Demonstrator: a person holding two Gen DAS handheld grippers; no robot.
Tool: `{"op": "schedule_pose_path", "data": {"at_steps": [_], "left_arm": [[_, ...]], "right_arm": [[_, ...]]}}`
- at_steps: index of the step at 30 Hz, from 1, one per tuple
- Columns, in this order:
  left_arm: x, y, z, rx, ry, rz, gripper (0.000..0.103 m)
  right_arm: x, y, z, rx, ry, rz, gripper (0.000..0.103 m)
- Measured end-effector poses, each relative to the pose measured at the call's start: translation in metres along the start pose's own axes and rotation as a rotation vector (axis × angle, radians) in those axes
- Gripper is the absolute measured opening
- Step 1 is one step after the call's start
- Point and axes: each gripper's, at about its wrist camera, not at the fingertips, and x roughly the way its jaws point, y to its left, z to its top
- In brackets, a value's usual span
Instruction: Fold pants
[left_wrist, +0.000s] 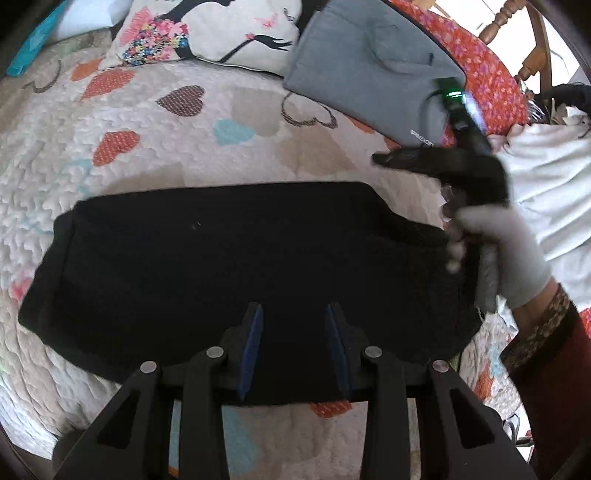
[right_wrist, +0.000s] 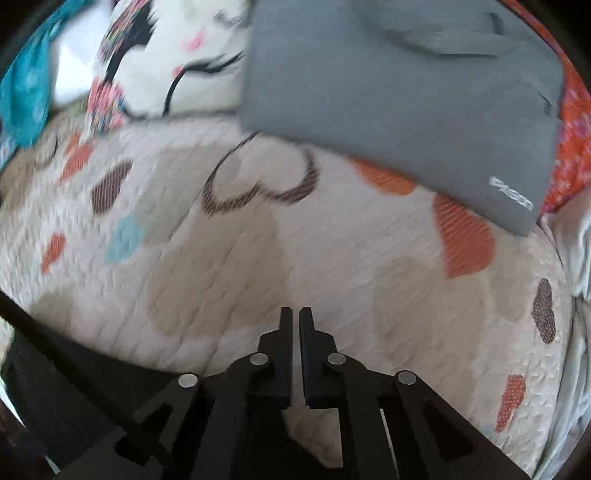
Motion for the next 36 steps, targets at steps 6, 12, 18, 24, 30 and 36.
{"op": "schedule_pose_path", "data": {"at_steps": [6, 12, 18, 24, 30, 36], "left_arm": [[-0.013, -0.009, -0.013, 0.01, -0.002, -0.027, 0.04], [-0.016, -0.027, -0.022, 0.009, 0.004, -0.045, 0.041], [-0.028, -0.042, -0.032, 0.026, 0.0, -0.01, 0.041], [-0.037, -0.046, -0.034, 0.022, -0.011, 0.023, 0.042], [-0.041, -0.037, -0.034, 0.002, -0.014, 0.049, 0.042], [-0.029, -0.009, -0.029, -0.079, 0.005, 0.056, 0.042]], "right_arm": [[-0.105, -0.098, -0.053, 0.208, -0.087, 0.124, 0.047], [-0.155, -0.177, -0.173, 0.39, -0.037, 0.151, 0.055], [-0.121, -0.202, -0.253, 0.659, -0.052, 0.315, 0.075], [-0.068, -0.198, -0.259, 0.832, -0.049, 0.565, 0.075], [-0.1, -0.183, -0.249, 0.822, -0.141, 0.502, 0.02], [-0.13, -0.175, -0.261, 0.769, -0.084, 0.311, 0.02]]}}
